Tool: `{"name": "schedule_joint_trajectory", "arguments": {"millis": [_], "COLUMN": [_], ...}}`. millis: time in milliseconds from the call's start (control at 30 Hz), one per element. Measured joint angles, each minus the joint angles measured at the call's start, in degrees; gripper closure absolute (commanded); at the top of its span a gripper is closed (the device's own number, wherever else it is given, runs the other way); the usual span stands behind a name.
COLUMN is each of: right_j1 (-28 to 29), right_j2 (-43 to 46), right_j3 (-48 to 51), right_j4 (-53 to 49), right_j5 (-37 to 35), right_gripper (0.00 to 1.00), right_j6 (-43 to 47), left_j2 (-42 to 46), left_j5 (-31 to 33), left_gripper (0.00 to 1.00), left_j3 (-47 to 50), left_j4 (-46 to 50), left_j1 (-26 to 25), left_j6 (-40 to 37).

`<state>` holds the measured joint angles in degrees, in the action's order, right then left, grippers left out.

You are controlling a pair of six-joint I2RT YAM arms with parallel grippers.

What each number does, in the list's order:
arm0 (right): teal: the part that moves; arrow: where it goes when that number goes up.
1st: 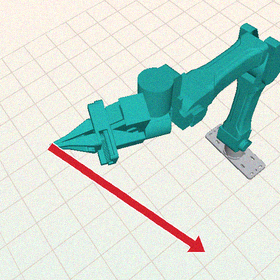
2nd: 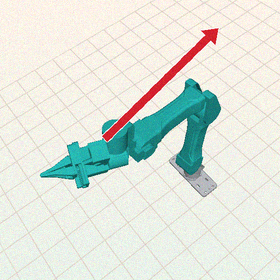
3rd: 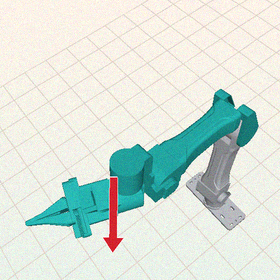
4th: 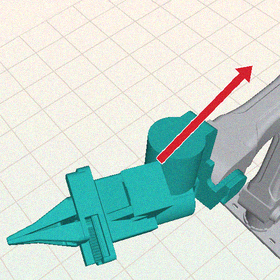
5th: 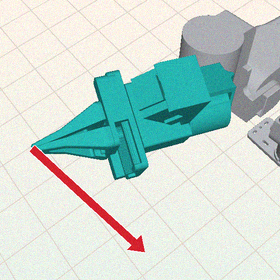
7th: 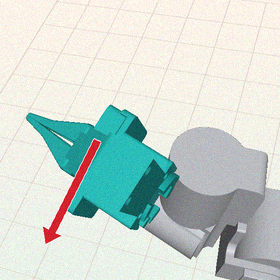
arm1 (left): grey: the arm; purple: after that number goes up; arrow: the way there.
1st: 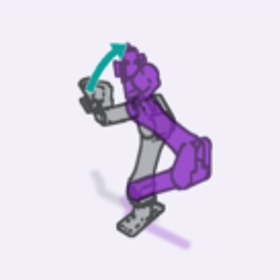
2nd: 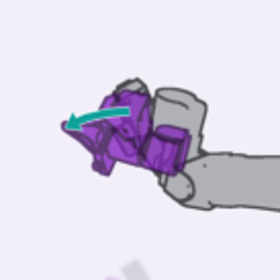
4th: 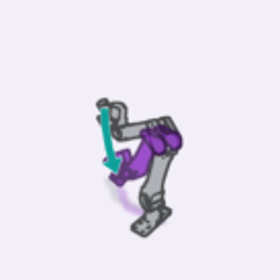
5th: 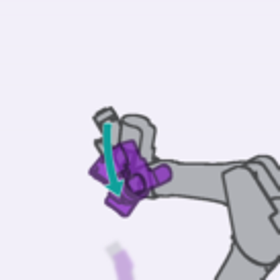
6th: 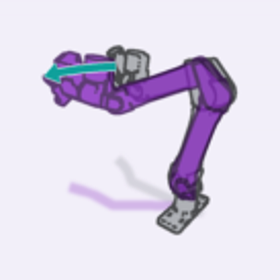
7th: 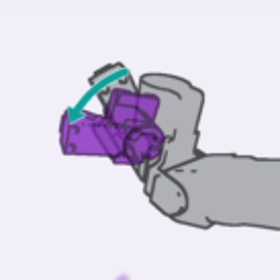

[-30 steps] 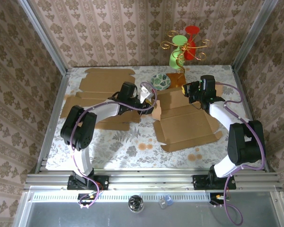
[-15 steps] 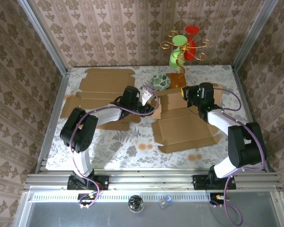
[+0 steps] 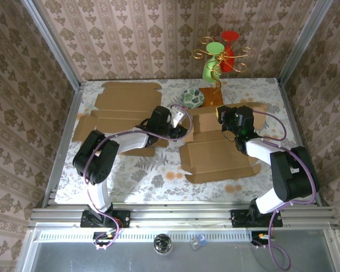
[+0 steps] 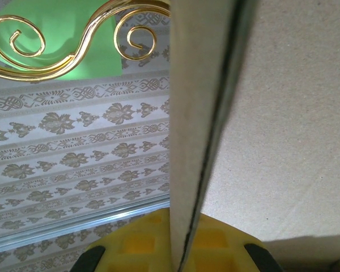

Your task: Fold the paper box

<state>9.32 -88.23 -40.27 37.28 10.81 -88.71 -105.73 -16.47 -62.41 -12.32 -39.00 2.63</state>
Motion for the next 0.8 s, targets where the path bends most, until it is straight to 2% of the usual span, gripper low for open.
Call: {"name": "schedule_joint_trajectory", "arguments": {"millis": [533, 800], "right_j1": [1.18, 1.29], "right_j2": [1.86, 2.73], "right_j3": [2.38, 3.17], "right_j4": [1.29, 1.4], "right_j5": [-0.48, -1.09], "right_gripper": [1.0, 1.0], "right_j6": [-0.33, -0.57], "left_j2": [-1.4, -2.4], "left_j5": [13.79, 19.39], "left_gripper": [0.64, 0.69], "left_j3": [-1.6, -2.56], "left_j4": [0.33, 0.35], "left_j1": [-4.22, -5.97], "left_j6": [3.48, 4.98]}}
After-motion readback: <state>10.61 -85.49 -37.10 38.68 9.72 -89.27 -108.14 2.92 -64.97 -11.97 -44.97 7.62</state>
